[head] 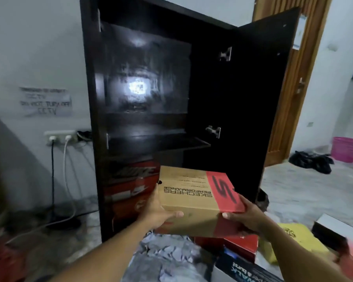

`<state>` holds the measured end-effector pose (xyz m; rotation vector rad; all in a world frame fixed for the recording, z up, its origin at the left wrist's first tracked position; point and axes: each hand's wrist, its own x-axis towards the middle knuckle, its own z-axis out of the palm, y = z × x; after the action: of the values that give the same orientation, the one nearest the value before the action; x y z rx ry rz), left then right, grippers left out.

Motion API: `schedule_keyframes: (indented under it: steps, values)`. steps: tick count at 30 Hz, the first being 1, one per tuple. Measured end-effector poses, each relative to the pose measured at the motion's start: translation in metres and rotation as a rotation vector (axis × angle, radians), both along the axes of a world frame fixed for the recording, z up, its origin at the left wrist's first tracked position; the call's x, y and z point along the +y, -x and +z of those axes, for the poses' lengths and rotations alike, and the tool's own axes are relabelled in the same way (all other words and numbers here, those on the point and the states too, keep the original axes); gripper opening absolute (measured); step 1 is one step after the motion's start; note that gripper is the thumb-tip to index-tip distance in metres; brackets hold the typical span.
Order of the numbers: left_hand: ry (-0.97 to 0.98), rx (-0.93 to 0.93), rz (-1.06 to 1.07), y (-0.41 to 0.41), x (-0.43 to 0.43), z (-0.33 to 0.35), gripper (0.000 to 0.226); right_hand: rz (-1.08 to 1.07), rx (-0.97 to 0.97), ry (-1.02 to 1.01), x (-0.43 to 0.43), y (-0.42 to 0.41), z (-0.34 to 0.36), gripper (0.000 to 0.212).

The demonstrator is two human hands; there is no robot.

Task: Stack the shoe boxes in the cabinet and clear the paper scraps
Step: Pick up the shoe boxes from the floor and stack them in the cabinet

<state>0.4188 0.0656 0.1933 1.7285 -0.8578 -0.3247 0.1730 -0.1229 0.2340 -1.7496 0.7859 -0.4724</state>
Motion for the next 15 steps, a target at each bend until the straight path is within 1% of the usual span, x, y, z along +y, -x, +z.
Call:
schedule_keyframes:
  steps: [3,5,7,10,12,15]
  values:
    - [0.024,0.063,0.050,-0.033,-0.013,-0.040,0.118,0.034,-0.011,-0.008,-0.028,-0.050,-0.028,0.090]
    - [0.051,0.101,0.146,-0.052,-0.016,-0.051,0.120,0.047,-0.049,-0.004,-0.042,-0.094,-0.033,0.081]
    - [0.061,0.066,0.291,-0.075,-0.020,-0.056,0.117,0.069,-0.090,0.022,-0.055,-0.141,-0.038,0.084]
    - [0.002,-0.080,0.507,-0.117,-0.027,-0.060,0.118,0.099,-0.185,0.015,-0.075,-0.215,-0.057,0.093]
    - [0.001,-0.119,0.599,-0.142,-0.032,-0.060,0.109,0.095,-0.250,-0.012,-0.083,-0.257,-0.072,0.085]
    - [-0.017,-0.122,0.749,-0.170,-0.045,-0.063,0.100,0.059,-0.359,-0.026,-0.087,-0.305,-0.087,0.061]
